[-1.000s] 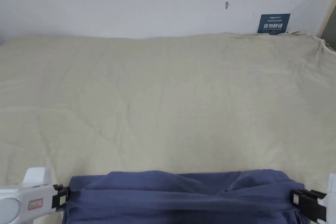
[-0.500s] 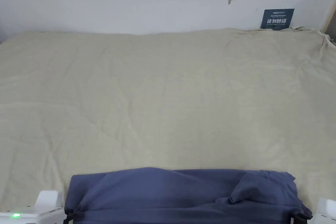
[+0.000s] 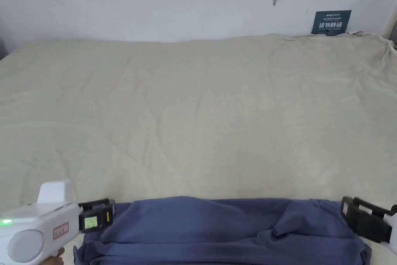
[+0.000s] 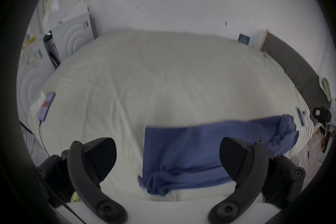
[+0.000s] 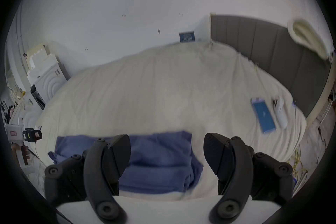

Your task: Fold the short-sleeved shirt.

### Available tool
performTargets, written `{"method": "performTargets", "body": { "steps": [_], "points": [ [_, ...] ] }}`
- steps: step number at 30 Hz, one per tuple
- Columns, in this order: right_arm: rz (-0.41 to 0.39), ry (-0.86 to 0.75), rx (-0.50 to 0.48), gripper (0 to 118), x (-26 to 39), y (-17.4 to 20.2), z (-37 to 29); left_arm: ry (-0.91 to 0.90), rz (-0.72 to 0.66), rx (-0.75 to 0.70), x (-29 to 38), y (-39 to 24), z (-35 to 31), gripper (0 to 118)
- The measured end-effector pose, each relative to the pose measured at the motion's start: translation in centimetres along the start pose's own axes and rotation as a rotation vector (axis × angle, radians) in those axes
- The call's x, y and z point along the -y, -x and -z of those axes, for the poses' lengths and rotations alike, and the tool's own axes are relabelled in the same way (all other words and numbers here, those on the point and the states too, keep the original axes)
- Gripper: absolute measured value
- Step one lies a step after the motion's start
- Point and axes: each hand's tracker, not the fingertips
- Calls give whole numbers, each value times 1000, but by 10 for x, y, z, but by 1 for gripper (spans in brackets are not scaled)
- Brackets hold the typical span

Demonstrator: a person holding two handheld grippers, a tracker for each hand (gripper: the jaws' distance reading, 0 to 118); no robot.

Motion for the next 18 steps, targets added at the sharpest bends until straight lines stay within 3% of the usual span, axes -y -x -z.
{"method": "performTargets", "body": {
  "steps": [10,11,13,14,15,17,18],
  "points": [
    [-129,-249,46,93,-57,36,-29,-245,117,-31,-47,-32,-12,113],
    [-135,-262,48,93,-59,37,-28,-266,126,-29,-48,-35,-11,108],
    [-140,-293,56,87,-60,42,-28,-302,133,-15,-48,-39,-6,82],
    [-146,-300,57,77,-60,45,-28,-317,131,1,-47,-40,-5,65],
    [-156,-312,65,51,-61,46,-26,-323,138,14,-46,-41,-3,38],
    [-170,-339,89,0,-58,52,-25,-321,161,20,-44,-46,1,1],
    [-171,-344,87,0,-57,54,-24,-328,157,18,-43,-47,2,0]
  ]
}}
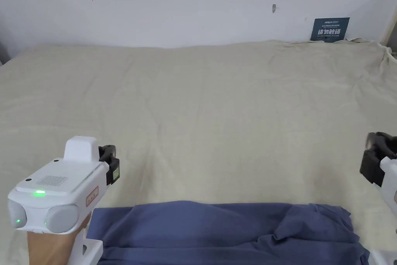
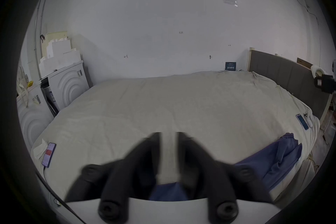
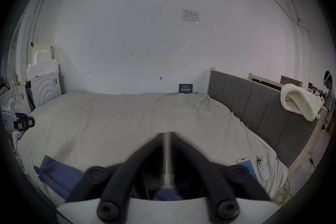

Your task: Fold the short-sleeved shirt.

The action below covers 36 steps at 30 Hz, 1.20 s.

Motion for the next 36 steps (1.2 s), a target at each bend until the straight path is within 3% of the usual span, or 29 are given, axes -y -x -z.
{"method": "performTargets", "body": {
  "steps": [3,8,14,20,22,23,24,26,36],
  "points": [
    [35,-16,-40,0,1,0,-3,25,-81,71,-2,6,-1,0],
    [20,-10,-34,0,-2,5,-2,72,-117,87,3,26,6,0],
    [13,-1,-34,0,-3,5,2,301,-271,270,16,79,23,0],
    [16,19,-29,0,0,5,4,517,-362,321,52,122,49,0],
    [18,29,-26,0,2,4,5,574,-393,328,64,130,56,17],
    [19,32,-24,0,3,4,6,593,-417,314,70,127,54,32],
    [21,37,-23,0,4,3,7,616,-443,315,76,129,57,58],
    [22,46,-18,0,7,2,7,641,-448,301,87,130,63,82],
    [36,87,-12,0,16,-2,12,729,-410,245,125,120,88,84]
  ]
}}
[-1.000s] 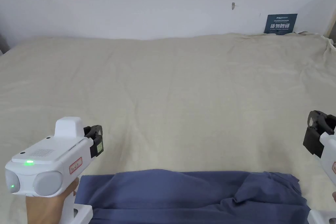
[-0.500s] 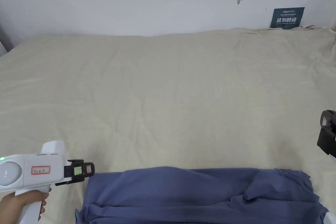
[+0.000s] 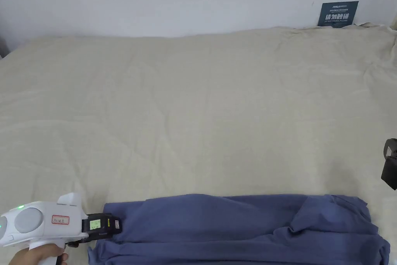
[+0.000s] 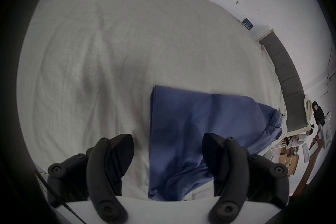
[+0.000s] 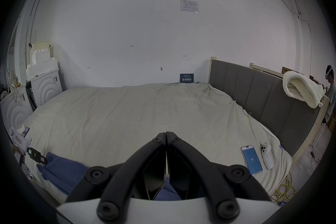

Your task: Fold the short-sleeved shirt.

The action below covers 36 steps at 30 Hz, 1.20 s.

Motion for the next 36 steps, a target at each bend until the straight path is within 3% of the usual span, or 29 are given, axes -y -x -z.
{"method": "performTargets", "body": {
  "steps": [5,11,12,13,15,18,29,36],
  "points": [
    [7,18,0,0,5,-5,0,15,106,-75,3,-14,3,68],
    [27,26,-5,0,7,-8,1,21,187,-147,10,-38,-2,26],
    [29,26,-5,0,7,-9,2,23,206,-143,12,-41,-2,11],
    [32,28,-6,0,8,-10,1,39,202,-69,12,-44,-2,4],
    [39,29,-10,0,9,-10,2,48,188,-63,19,-56,0,3],
    [40,28,-11,0,9,-13,1,21,279,-116,25,-73,-1,0],
    [46,6,-2,0,4,-24,-3,-109,101,-59,5,-31,-68,0],
    [42,5,-6,0,3,-21,-3,-128,109,-116,-11,-17,-91,0]
  ]
}}
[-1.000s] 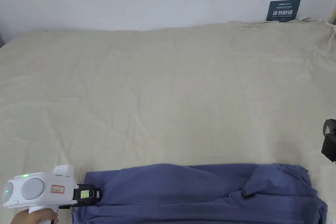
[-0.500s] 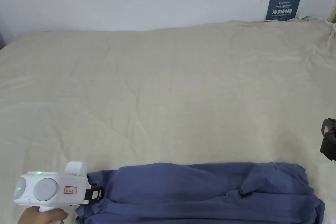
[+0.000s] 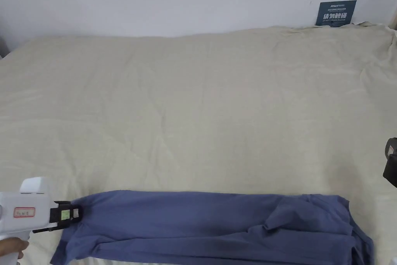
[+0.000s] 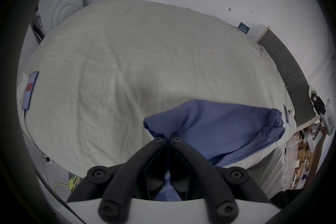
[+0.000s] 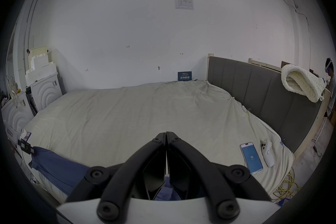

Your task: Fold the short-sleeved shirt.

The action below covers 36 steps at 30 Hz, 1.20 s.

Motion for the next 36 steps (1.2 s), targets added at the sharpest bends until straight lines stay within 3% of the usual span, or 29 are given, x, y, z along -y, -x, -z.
{"method": "performTargets", "body": {
  "steps": [6,9,12,24,36],
  "points": [
    [-3,4,-8,0,2,-1,0,-10,-49,-91,-9,33,-9,0],
    [-4,8,-16,0,3,-2,0,7,-80,-103,-9,20,-14,0],
    [-9,11,-21,0,4,-2,-1,20,-60,-99,-6,-10,-16,0],
    [-7,15,-38,0,9,-13,-10,127,141,167,-6,-169,30,0],
    [-4,13,-21,0,12,-23,-22,249,304,202,15,-263,97,0]
  ]
}}
